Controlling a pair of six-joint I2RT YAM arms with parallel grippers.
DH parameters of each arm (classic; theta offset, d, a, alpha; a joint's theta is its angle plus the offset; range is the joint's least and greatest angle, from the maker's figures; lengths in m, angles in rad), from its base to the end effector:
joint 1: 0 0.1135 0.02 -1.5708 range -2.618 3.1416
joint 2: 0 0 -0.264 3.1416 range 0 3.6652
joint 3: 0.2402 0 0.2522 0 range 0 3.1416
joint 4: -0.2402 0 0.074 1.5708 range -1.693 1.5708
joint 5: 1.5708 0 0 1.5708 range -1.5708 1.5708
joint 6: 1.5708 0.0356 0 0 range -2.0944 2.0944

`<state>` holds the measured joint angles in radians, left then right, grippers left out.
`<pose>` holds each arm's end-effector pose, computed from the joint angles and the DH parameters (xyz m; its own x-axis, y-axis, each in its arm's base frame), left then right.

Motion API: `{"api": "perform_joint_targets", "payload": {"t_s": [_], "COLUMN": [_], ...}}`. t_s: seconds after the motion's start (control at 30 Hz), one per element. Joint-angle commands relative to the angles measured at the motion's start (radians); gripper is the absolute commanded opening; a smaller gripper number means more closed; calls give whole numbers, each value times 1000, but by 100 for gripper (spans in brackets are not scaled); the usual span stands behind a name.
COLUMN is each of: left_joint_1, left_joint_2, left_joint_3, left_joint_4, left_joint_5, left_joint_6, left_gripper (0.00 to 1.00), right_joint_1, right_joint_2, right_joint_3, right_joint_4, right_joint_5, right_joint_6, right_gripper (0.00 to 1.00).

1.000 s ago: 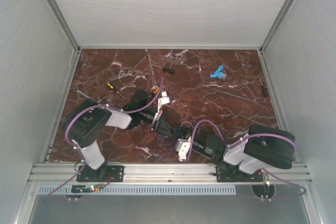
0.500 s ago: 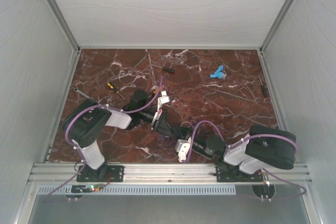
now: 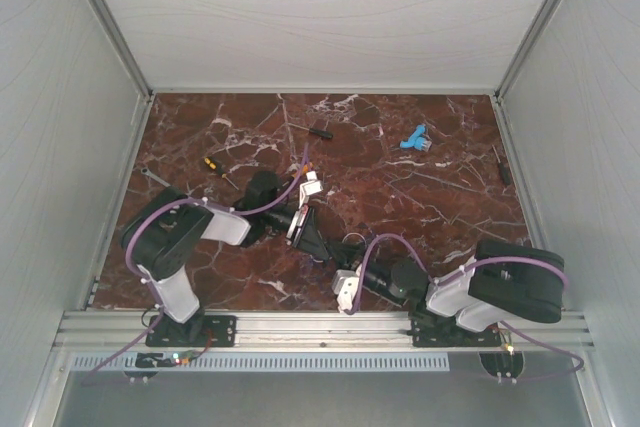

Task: Zip-tie the wires
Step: Tie the cable at the center of the board.

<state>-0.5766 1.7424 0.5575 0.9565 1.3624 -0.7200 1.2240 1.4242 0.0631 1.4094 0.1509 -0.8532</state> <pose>0.2259 -0.1885 0.1508 -0.7438 0.3210 -0.5862 0.5602 -0.1788 -0.8088 0.0731 0.1864 0.1528 0.6728 -0.3297 -0.6623 -0.5655 0.3480 -0.7477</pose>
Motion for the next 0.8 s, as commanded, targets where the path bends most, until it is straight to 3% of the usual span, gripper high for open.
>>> {"api": "perform_joint_targets", "payload": {"t_s": [0.0, 0.17, 0.37, 0.6, 0.77], "left_joint_1": [9, 22, 43, 59, 63], "left_joint_2": [20, 11, -11, -4, -7], "left_joint_3": [59, 87, 84, 39, 18], "left_joint_4": [49, -47, -24, 144, 171], "left_joint_5": [-43, -112, -187, -291, -276], "left_joint_6": [10, 61, 21, -113, -120], "left_gripper": [0, 0, 0, 0, 4], "right_joint_1": [28, 33, 35, 34, 12], "right_joint_2": [-3, -6, 10, 38, 63], "right_joint_3": [2, -1, 5, 13, 3], "right_joint_4": [28, 28, 27, 30, 101], "right_joint_5": [-30, -33, -37, -26, 1], "right_joint_6": [-15, -11, -3, 9, 41], "right_gripper": [0, 0, 0, 0, 0]}}
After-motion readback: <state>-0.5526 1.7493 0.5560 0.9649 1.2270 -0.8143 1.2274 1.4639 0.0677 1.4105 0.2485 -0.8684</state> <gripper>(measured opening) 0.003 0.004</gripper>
